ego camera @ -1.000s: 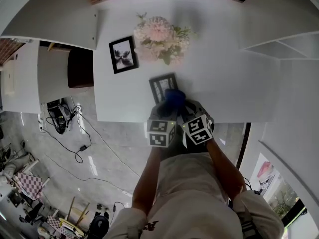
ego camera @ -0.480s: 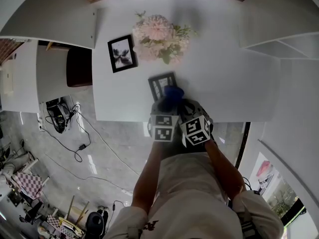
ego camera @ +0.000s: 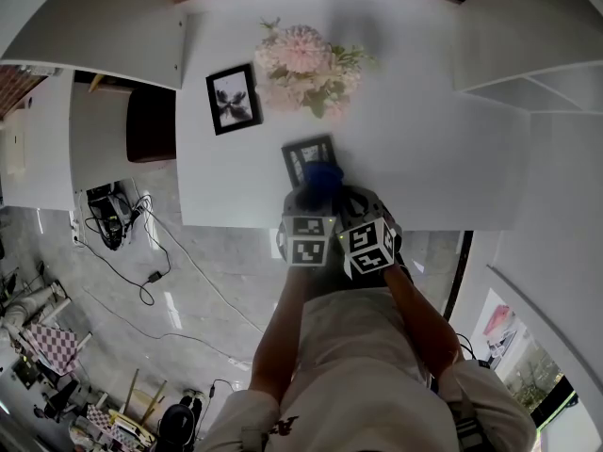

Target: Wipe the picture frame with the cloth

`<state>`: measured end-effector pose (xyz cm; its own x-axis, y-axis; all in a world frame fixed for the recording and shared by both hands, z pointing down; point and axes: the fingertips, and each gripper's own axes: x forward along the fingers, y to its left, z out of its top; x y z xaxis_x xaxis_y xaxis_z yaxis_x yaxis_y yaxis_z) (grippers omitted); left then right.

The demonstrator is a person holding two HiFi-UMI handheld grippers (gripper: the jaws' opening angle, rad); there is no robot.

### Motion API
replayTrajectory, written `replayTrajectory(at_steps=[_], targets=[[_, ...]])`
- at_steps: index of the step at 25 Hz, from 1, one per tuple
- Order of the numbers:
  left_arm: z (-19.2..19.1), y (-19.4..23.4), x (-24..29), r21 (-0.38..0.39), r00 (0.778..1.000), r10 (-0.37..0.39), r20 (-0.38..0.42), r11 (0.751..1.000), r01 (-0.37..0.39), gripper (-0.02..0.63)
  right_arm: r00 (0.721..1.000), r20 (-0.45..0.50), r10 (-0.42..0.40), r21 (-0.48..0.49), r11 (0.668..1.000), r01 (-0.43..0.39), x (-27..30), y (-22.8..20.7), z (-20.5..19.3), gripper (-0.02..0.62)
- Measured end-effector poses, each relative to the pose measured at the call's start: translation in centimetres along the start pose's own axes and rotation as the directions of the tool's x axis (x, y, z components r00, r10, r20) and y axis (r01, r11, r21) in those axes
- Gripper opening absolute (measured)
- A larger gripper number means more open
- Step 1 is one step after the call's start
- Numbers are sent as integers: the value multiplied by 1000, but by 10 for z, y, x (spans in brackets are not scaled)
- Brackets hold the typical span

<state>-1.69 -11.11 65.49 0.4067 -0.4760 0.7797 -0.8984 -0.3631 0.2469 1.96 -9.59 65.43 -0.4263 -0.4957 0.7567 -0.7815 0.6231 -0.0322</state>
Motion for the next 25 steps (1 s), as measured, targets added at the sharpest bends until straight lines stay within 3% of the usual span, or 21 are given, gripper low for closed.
replayTrajectory(at_steps=[25], targets=[[-12,38,-25,-25,993,114,-2,993,-114,97,999,-5,-32,10,999,32,2,-1,-2,0]])
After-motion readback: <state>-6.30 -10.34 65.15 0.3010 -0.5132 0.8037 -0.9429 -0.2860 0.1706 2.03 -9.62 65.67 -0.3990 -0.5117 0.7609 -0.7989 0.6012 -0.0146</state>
